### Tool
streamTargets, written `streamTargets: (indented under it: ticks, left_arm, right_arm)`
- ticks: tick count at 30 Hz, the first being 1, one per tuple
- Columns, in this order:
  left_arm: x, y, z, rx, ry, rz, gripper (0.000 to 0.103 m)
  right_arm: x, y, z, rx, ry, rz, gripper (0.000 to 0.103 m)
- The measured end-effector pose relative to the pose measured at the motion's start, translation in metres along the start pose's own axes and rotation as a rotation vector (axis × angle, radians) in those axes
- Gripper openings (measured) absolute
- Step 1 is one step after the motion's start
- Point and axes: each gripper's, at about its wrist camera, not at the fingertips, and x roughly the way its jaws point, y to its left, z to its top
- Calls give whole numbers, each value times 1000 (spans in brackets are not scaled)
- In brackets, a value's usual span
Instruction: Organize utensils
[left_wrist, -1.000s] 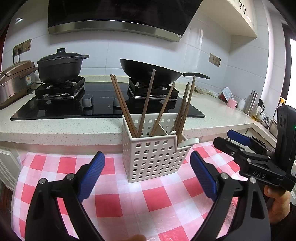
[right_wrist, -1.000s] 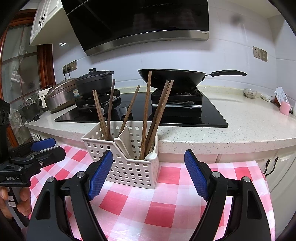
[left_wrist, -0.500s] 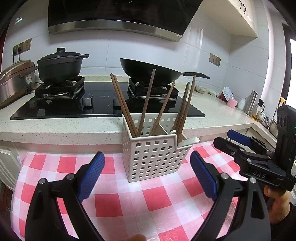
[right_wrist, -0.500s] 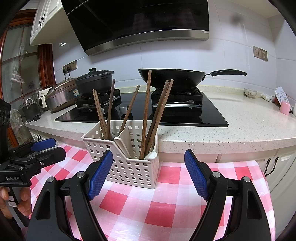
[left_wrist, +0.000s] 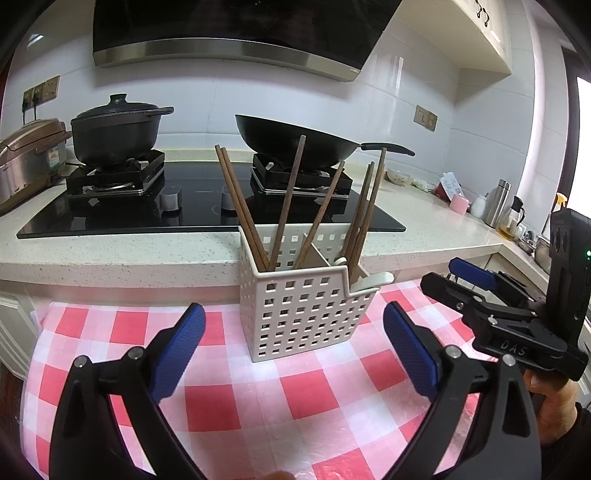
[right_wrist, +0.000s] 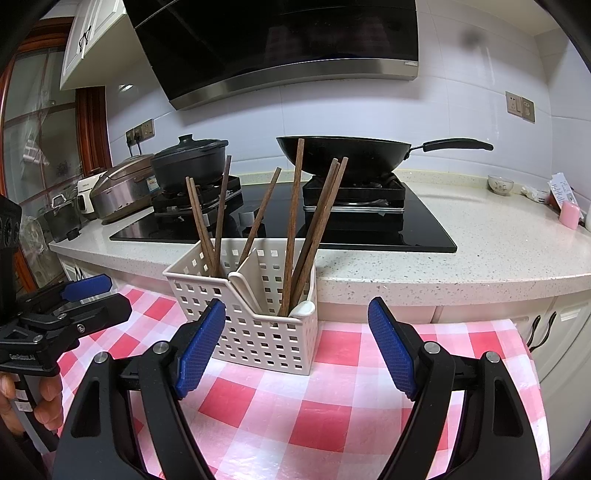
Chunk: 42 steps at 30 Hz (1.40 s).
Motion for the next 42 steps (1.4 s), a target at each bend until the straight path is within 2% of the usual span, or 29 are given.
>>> streamTargets:
  ticks: [8,10,12,15,23,25,28,29,31,34,38,42]
  left_arm:
    - [0,-2,-2,14,-6,14,98]
    - [0,-4,-2,32,-8,-9,98]
    - [1,-8,-3,51,0,31,98]
    - [1,-8,-3,49,5,20,98]
    - [1,-6,-5,60,23,15,98]
    - [5,0,-8,51,58,24,98]
    - [19,22,-24,31,171,58,98]
    - [26,36,-35,32,225,95,98]
    - [33,57,-52,24,285,148,98]
    - [38,99,-81,-35,380,192,98]
    - [38,132,-103,-67,430,256,98]
    - [37,137,-110,-35,422,280,99]
  right_arm:
    - [1,0,-1,-4,4,4,76]
    - [1,1,-1,-5,5,5,76]
    - [1,1,-2,-8,7,5,76]
    - [1,-1,-2,-6,8,4,76]
    - [1,-5,-4,-1,22,-3,84]
    - [4,-8,-8,1,65,-17,84]
    - [19,-23,-24,-10,205,-44,84]
    - [23,-31,-34,-18,258,-51,84]
    - [28,-47,-52,-25,318,-74,84]
    - [37,-67,-77,-29,409,-125,84]
    - [41,-82,-99,-3,461,-118,84]
    - [46,-82,-110,-17,480,-125,84]
